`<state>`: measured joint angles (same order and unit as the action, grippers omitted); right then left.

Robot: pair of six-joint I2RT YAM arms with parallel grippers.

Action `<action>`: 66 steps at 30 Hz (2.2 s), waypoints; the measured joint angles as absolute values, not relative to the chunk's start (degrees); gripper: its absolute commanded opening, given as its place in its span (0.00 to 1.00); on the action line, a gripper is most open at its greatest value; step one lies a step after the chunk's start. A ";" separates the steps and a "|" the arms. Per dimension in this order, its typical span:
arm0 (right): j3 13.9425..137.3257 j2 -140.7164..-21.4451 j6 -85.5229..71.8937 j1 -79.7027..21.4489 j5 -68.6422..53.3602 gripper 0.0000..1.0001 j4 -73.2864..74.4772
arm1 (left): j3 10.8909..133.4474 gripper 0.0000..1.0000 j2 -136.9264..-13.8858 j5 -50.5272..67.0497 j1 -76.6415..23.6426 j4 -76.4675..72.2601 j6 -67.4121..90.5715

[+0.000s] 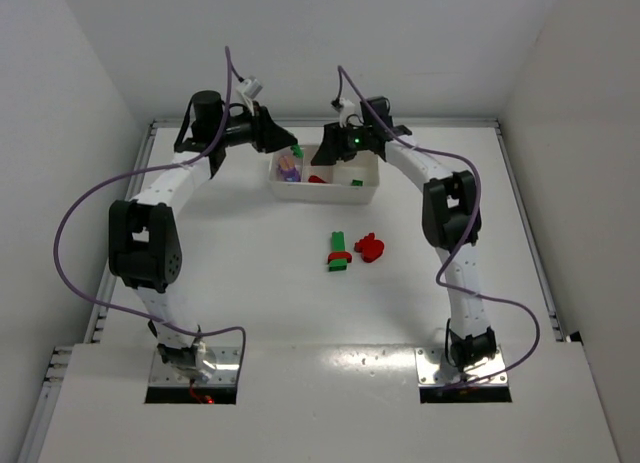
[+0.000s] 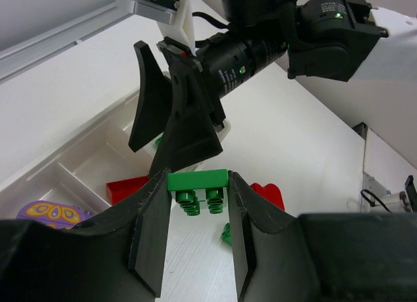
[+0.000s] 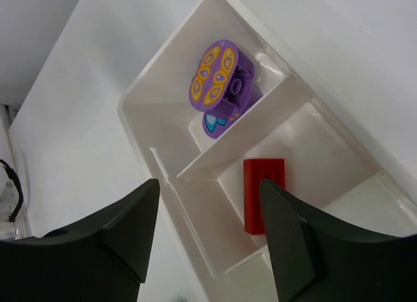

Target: Sort the legos into containers by color

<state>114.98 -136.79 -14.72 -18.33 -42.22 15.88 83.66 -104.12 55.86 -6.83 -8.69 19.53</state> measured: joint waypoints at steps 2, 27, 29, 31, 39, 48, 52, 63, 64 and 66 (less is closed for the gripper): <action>115.31 -136.79 -14.22 -18.37 -41.76 0.64 16.25 | 83.64 0.00 -104.12 55.83 -6.83 -8.69 19.55; 85.60 -93.62 7.05 -10.68 -12.60 0.85 26.33 | 104.88 0.05 -127.83 42.63 -21.63 -3.25 15.64; 82.32 -93.14 8.14 -10.26 -12.34 0.85 26.89 | 108.29 0.16 -131.11 41.39 -22.06 -1.76 14.83; 78.26 -92.58 9.32 -9.63 -12.40 0.85 28.23 | 111.00 0.35 -133.69 40.38 -22.57 -0.67 14.09; 71.26 -92.03 15.97 -8.27 -15.75 0.79 36.95 | 114.04 0.82 -137.43 37.39 -24.29 2.13 12.38; 70.43 -92.09 21.15 -11.11 -28.47 0.78 45.21 | 99.09 0.88 -126.06 35.90 -23.16 -2.11 13.17; 65.56 -92.12 19.79 -14.72 -29.76 0.80 44.99 | 93.34 0.88 -115.42 34.33 -21.50 -2.70 13.08; 59.81 -92.66 3.79 -22.50 -20.27 0.94 34.20 | 81.52 0.88 -95.39 30.59 -15.03 -4.16 9.63; 59.61 -93.01 2.42 -23.07 -18.52 0.96 33.30 | 80.53 0.88 -95.15 30.33 -14.63 -3.68 9.39; 59.59 -94.35 0.40 -24.05 -15.66 1.00 31.77 | 78.96 0.88 -95.11 29.91 -14.13 -3.03 9.04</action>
